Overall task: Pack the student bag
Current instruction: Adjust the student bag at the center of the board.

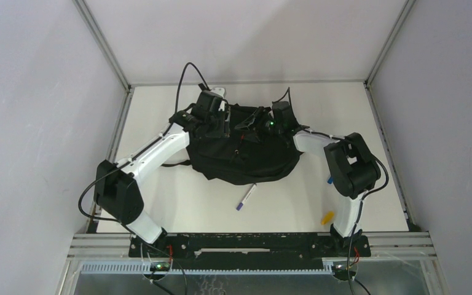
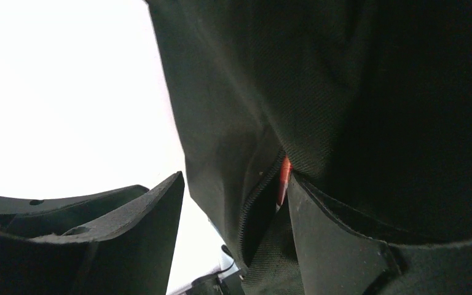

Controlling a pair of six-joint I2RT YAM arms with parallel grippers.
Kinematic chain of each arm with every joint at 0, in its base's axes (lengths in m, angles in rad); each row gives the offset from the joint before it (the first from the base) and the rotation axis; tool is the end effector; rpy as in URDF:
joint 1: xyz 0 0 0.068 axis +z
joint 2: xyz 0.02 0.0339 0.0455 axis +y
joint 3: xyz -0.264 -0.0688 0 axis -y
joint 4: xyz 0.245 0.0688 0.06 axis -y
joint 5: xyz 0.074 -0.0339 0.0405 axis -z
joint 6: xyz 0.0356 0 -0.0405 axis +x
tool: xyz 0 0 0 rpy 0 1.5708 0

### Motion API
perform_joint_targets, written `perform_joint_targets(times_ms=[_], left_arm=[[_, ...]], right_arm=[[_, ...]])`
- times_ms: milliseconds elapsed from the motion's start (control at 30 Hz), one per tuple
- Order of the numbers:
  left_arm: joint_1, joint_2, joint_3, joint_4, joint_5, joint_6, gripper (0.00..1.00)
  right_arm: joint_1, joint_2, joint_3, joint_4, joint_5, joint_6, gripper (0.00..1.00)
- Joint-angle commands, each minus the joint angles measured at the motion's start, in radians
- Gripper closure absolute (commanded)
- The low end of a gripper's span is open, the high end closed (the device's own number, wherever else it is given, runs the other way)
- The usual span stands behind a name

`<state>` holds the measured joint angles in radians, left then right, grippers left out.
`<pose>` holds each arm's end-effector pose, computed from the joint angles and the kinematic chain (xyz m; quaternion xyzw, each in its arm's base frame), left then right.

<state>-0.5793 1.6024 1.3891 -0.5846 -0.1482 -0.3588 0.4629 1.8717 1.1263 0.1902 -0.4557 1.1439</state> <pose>0.3014 -0.1909 0.3060 0.0739 0.9212 -0.1087 0.3663 0.3590 0.1967 0.1877 0.1807 0.8390 0.4780 0.1868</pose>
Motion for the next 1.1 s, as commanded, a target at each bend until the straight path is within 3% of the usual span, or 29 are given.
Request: perform_joint_targets(times_ms=[0, 433, 767, 1067], left_arm=[[0.004, -0.042, -0.011, 0.031, -0.014, -0.005, 0.45], [0.004, -0.063, -0.030, 0.025, -0.025, 0.005, 0.45], [0.004, -0.138, -0.140, 0.081, 0.001, -0.004, 0.45], [0.005, -0.148, -0.157, 0.084, 0.007, -0.017, 0.45]], right_arm=[[0.031, 0.024, 0.080, 0.039, -0.060, -0.027, 0.29], [0.049, 0.016, 0.122, 0.091, -0.108, -0.001, 0.30], [0.063, -0.051, 0.122, 0.144, -0.129, 0.017, 0.30], [0.053, -0.132, 0.057, 0.201, -0.128, 0.046, 0.30]])
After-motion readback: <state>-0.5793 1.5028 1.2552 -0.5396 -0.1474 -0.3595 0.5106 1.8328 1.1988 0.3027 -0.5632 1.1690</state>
